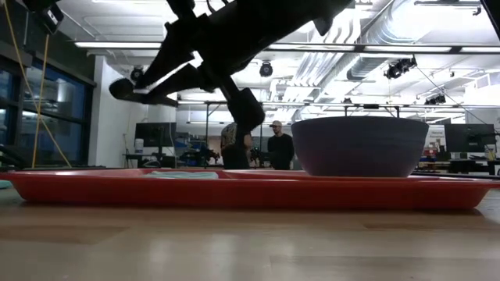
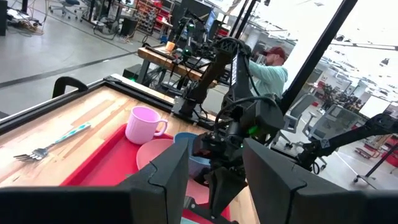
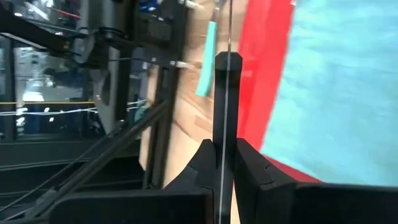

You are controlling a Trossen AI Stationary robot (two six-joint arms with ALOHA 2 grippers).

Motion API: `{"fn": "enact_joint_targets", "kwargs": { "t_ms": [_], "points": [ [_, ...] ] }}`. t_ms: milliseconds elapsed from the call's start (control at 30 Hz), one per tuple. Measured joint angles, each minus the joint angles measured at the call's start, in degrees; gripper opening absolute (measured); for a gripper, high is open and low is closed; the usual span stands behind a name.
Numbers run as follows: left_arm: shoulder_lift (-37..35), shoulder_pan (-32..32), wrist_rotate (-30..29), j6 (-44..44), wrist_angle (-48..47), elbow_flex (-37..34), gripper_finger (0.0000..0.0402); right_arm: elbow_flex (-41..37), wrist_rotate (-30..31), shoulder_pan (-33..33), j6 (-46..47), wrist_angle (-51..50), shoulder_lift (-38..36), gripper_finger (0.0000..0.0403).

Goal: Set up tray
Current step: Put the black knife on the blue napkin to the left of the pink plate

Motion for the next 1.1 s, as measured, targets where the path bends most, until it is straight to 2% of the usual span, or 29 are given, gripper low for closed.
{"fn": "enact_joint_targets", "kwargs": {
  "t_ms": [467, 833, 1100],
  "points": [
    [0.01, -0.02, 0.76, 0.00, 0.02, 0.00, 0.0182, 0.00, -1.87, -0.96, 4.29, -9.82, 0.00, 0.0008],
    [0.00, -0.01, 0.74, 0.00, 0.04, 0.00, 0.0182, 0.00, -3.73, -3.67, 2.96, -13.13, 0.02, 0.0008],
    [0.01, -0.01, 0.85, 0.00, 0.04, 0.00, 0.0182, 0.00, -5.06, -5.04, 1.70, -15.19, 0.02, 0.0023]
  ]
}}
